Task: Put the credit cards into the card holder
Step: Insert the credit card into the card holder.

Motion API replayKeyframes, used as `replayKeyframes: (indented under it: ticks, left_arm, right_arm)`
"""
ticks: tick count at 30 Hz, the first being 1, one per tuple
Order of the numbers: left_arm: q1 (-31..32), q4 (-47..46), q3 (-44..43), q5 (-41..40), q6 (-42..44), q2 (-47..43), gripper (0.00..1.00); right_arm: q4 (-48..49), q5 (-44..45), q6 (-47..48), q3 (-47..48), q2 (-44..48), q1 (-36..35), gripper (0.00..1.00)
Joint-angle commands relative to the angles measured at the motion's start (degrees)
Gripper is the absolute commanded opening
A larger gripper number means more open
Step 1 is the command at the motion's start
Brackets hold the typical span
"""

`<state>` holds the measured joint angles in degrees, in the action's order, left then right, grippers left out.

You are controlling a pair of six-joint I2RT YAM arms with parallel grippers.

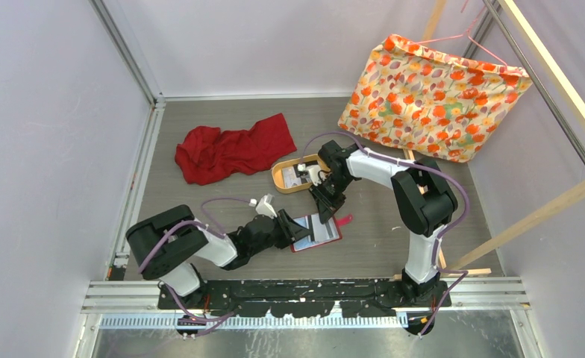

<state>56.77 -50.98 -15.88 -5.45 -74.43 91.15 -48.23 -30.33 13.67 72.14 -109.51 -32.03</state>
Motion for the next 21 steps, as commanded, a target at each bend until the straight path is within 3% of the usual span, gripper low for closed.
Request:
replayKeyframes:
  ticks: [1,8,16,21]
  left_arm:
    - [0.26,9.04,-1.41,-1.75,3.65,-1.91,0.35]
    - [0.27,14.12,-2.23,-3.08,5.42,-5.55,0.26]
    - [0.27,26.97,-4.05,-6.54,9.04,-13.25,0.16]
    - [0.27,28.43,-6.17,-5.56,11.58,-14.33,0.11]
  right_arm:
    - [0.12,2.85,3.01,0.15,0.52,-0.15,0.19]
    - [-0.29,1.05,4.18,0.11,2.47,-0.05,0.22]
    - [-1.24,-0.44,5.59,0.45,4.09,-0.06,0.22]
    - [-1.43,-1.01,6.66,0.27,6.69,0.24,0.22]
